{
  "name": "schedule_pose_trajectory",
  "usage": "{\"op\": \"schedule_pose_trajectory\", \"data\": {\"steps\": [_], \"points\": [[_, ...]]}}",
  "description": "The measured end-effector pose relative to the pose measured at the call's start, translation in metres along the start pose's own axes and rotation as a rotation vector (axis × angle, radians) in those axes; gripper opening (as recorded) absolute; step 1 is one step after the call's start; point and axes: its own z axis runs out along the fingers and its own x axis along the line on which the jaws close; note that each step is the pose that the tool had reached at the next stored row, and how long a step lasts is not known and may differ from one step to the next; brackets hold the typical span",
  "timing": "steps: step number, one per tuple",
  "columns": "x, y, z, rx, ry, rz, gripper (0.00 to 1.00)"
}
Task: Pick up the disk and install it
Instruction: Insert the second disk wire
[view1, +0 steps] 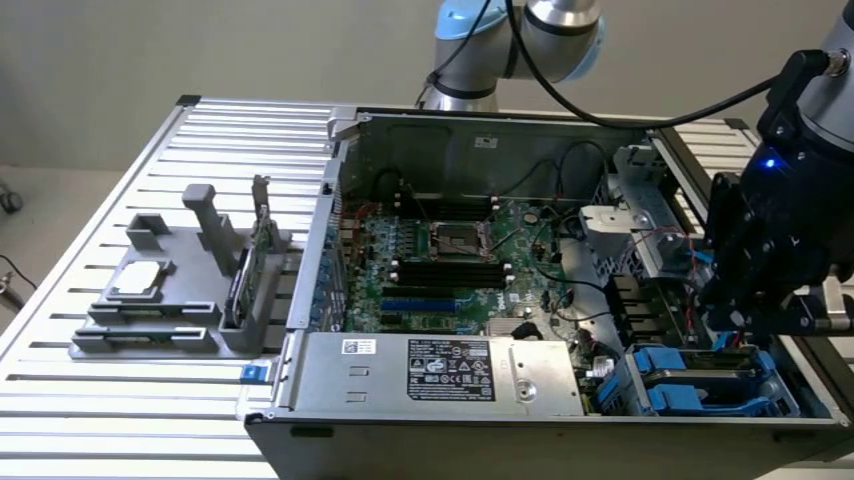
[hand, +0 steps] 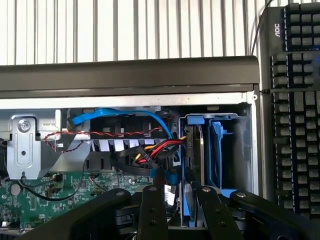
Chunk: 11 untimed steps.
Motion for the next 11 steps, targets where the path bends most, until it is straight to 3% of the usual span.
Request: {"op": "schedule_pose_trajectory", "data": {"steps": [11], "points": [[0.0011, 0.0005, 0.0031, -0.0005, -0.0145, -0.002, 0.31]]}}
